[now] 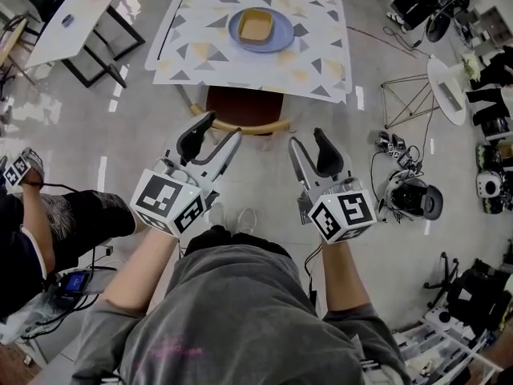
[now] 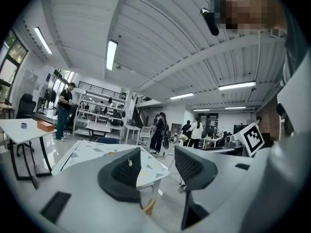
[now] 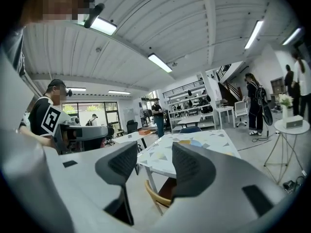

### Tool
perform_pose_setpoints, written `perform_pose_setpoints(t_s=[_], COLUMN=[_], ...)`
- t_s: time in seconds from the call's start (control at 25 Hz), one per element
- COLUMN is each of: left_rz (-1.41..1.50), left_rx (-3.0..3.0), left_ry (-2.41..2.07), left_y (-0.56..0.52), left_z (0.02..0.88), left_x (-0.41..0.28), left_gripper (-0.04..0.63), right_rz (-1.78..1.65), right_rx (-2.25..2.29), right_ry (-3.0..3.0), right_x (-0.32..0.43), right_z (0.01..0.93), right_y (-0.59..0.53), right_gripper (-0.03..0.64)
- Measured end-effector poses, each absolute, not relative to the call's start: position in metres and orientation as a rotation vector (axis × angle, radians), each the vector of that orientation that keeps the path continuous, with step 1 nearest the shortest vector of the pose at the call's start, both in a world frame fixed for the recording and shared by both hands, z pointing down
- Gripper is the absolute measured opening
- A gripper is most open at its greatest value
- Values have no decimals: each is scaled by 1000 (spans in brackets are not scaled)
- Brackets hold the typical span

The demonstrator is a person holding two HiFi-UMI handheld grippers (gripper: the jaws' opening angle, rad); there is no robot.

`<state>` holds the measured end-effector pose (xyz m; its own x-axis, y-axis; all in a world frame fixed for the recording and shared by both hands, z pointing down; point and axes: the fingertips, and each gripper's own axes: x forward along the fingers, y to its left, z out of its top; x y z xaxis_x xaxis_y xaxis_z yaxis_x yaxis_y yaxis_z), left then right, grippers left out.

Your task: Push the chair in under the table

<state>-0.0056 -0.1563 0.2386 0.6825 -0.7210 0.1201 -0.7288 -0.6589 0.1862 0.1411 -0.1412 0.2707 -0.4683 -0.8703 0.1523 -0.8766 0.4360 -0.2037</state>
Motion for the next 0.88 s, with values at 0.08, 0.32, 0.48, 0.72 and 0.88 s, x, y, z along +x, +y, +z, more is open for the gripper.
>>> perform_pose_setpoints(t_s=[0.08,0.32,0.48,0.72,0.88], left_rz=[40,13,4,14,30], left_rx=[2701,2742,2739,2750,2759], left_ry=[-1162,-1147,-1144,-1143,-1137], left_y=[-153,-144,-139,-131,-128], left_z=[230,208,204,203,205], left_x=[-4,3,6,7,8], left_gripper=[210,189,172,138,106], right_rz=[376,357,357,329,336], right_rx=[1613,1621,1621,1620,1625], right_ry=[-2658,-2681,-2687,-2703,-2697], right_x=[140,138,139,139,139], right_z=[261,244,239,228,228], right_y=[-138,-129,-123,-115,-113], right_gripper=[229,220,212,180,143])
